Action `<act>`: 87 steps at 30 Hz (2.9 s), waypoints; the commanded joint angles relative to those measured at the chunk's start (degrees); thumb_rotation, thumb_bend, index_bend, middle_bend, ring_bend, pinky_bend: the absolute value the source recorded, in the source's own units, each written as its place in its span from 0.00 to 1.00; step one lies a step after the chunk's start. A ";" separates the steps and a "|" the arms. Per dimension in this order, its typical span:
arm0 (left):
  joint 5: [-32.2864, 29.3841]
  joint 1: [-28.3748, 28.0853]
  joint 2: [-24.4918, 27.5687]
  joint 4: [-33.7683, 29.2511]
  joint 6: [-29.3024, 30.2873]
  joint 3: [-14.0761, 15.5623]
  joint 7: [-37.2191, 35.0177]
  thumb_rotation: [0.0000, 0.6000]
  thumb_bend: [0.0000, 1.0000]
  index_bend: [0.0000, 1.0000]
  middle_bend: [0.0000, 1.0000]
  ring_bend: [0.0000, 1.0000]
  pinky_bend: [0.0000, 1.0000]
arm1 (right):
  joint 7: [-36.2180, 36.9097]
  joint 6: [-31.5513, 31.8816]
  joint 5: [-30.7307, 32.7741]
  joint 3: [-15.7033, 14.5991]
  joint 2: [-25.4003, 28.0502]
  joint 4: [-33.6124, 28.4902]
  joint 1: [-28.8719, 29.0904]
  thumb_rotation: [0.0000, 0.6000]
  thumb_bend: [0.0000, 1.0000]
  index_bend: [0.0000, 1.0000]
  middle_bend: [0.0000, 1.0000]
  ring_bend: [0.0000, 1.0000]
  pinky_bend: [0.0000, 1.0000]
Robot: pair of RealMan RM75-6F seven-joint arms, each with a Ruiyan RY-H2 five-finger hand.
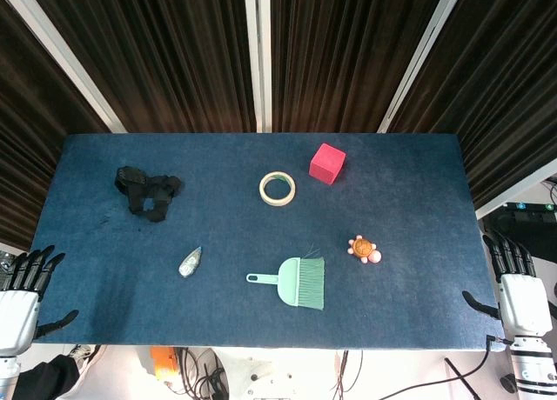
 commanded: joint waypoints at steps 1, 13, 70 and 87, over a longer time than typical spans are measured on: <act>-0.03 -0.05 -0.06 -0.05 -0.31 0.11 0.06 1.00 0.00 0.10 0.01 0.00 0.02 | 0.10 -0.34 0.02 -0.13 -0.10 0.15 0.11 1.00 0.06 0.00 0.01 0.00 0.00; -0.63 -0.13 -0.17 0.55 -1.21 0.24 -1.22 1.00 0.00 0.10 0.02 0.00 0.02 | -2.58 -4.49 0.18 -0.38 0.30 -1.28 2.38 1.00 0.07 0.00 0.00 0.00 0.00; -1.49 -1.38 -1.49 5.02 -3.45 0.50 -5.79 1.00 0.00 0.10 0.02 0.00 0.02 | -34.87 -25.88 22.38 3.81 -19.46 4.38 26.68 1.00 0.30 0.44 0.44 0.07 0.00; -1.83 -1.29 -1.79 6.01 -3.60 0.56 -6.81 1.00 0.00 0.10 0.02 0.00 0.02 | -32.23 -21.22 18.26 3.09 -23.17 8.85 26.56 1.00 0.47 0.88 0.76 0.29 0.00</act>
